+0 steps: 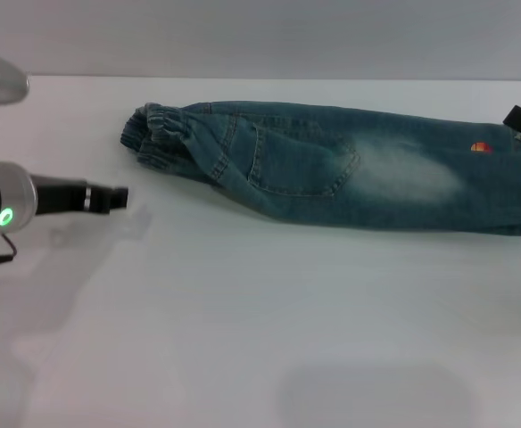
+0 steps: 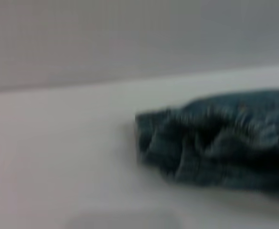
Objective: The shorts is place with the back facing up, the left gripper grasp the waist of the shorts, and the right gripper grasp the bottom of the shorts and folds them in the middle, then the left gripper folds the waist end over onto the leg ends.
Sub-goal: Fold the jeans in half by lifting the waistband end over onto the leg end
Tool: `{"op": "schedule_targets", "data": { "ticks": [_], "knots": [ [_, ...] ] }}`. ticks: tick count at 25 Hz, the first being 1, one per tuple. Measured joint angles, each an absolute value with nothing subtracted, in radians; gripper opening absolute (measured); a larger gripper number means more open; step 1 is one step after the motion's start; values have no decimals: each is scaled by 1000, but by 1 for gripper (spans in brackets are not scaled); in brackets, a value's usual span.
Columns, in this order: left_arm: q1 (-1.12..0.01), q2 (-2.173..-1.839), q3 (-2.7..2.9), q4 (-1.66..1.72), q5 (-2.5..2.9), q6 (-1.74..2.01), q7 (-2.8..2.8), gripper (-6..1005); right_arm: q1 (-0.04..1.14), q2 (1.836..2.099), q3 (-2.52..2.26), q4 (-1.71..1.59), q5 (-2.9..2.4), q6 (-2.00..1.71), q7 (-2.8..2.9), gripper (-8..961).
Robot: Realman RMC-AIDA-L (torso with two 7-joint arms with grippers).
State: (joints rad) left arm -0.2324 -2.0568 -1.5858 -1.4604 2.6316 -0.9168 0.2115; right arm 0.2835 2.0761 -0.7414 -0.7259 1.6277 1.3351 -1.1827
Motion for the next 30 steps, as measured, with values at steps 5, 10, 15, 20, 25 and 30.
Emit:
{"op": "schedule_targets", "data": {
  "ticks": [5, 10, 15, 20, 25, 30],
  "knots": [
    [-270, -2059, -1567, -1386, 2613, -923, 213, 625, 289, 2074, -735, -725, 1628, 1344, -1183, 557],
    [-307, -2060, -1522, -1364, 2574, -908, 215, 399, 290, 2073, -731, -725, 1630, 1348, -1183, 556],
    [-363, -2061, -1511, -1314, 2490, -882, 263, 94, 290, 2072, -730, -726, 1645, 1348, -1182, 556],
    [-431, -2062, -1511, -1206, 2397, -833, 335, -2, 285, 2073, -730, -725, 1654, 1352, -1180, 555],
    [-490, -2062, -1511, -1108, 2382, -815, 362, -2, 281, 2074, -730, -725, 1656, 1361, -1176, 555],
    [-509, -2065, -1510, -1070, 2348, -784, 399, -2, 282, 2075, -731, -714, 1661, 1362, -1175, 554]
  ]
}}
